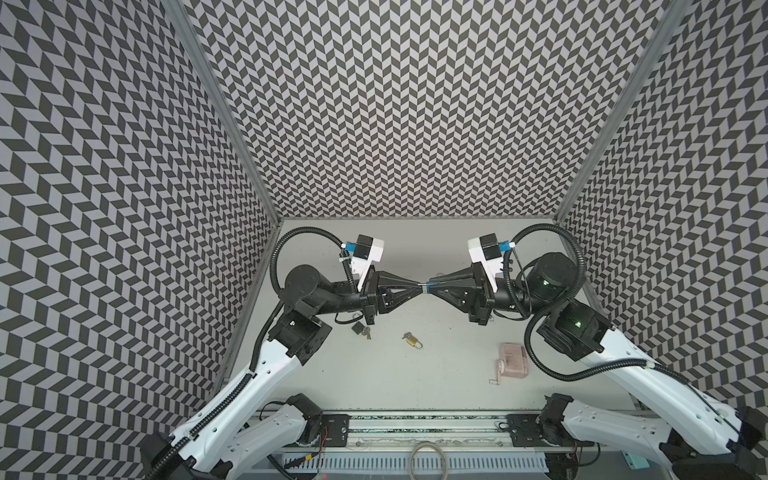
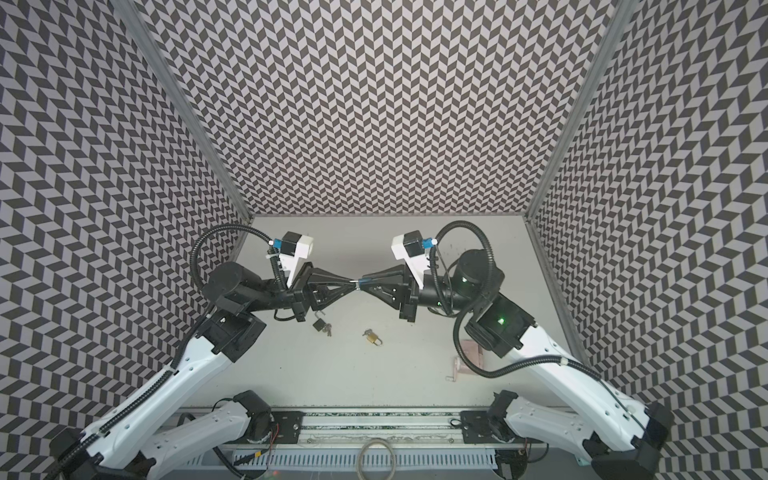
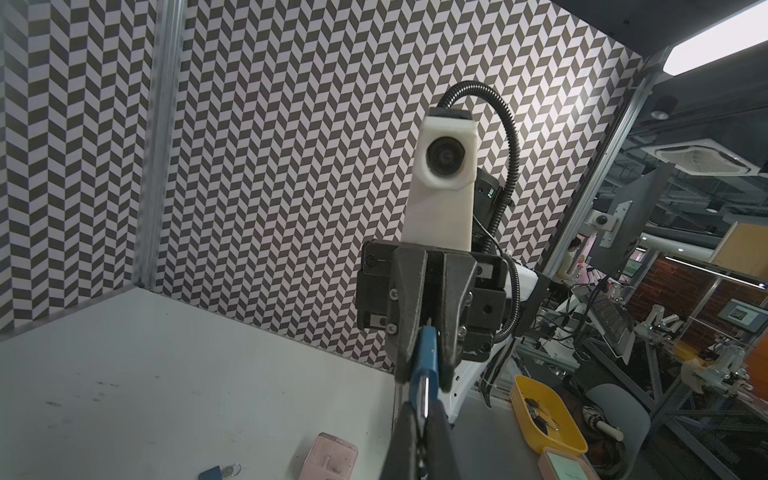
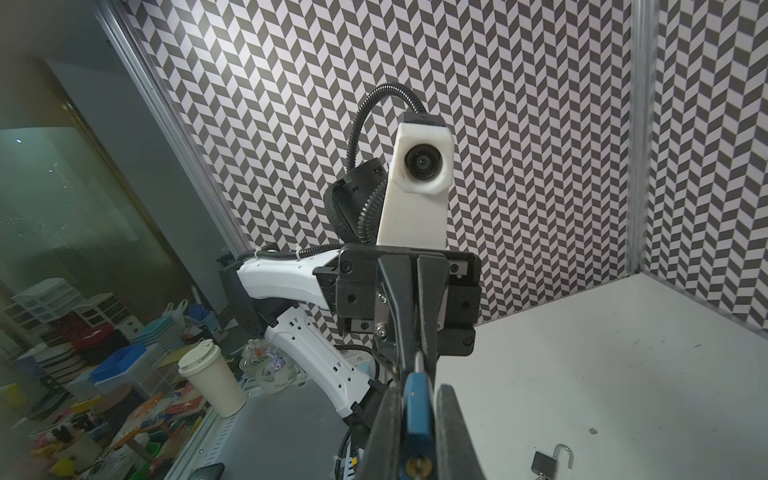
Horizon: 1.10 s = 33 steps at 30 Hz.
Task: Lock with the key
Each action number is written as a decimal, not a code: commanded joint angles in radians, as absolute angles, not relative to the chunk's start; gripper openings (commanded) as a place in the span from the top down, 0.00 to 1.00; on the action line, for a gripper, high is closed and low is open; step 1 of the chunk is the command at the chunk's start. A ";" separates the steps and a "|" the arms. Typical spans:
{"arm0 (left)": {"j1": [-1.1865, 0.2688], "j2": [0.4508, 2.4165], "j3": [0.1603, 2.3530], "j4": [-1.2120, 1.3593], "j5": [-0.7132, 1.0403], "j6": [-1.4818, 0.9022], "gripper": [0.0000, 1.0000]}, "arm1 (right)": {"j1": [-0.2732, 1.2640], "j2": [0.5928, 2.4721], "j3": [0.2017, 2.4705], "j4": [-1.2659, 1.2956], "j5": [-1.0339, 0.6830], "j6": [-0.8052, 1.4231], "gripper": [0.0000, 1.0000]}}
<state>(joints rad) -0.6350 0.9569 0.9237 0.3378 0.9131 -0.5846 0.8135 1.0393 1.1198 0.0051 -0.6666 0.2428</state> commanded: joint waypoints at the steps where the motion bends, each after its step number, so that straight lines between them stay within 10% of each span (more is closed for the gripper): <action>1: -0.766 1.019 0.989 0.401 0.862 -0.536 1.00 | 0.899 1.169 1.149 -0.070 -0.703 0.200 1.00; 12: -0.583 0.919 0.985 0.327 0.919 -0.544 1.00 | 0.767 0.980 1.066 0.025 -0.676 0.289 1.00; 22: -0.579 0.899 0.963 0.332 0.879 -0.558 0.37 | 0.761 0.933 1.049 0.133 -0.697 0.358 1.00; 33: -0.639 0.954 0.986 0.341 0.921 -0.541 0.34 | 0.759 0.928 1.045 0.184 -0.709 0.371 1.00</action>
<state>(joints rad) -0.6128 0.9466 0.9611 0.3283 0.9024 -0.5594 0.7624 0.9394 1.0439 0.1066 -0.6968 0.3603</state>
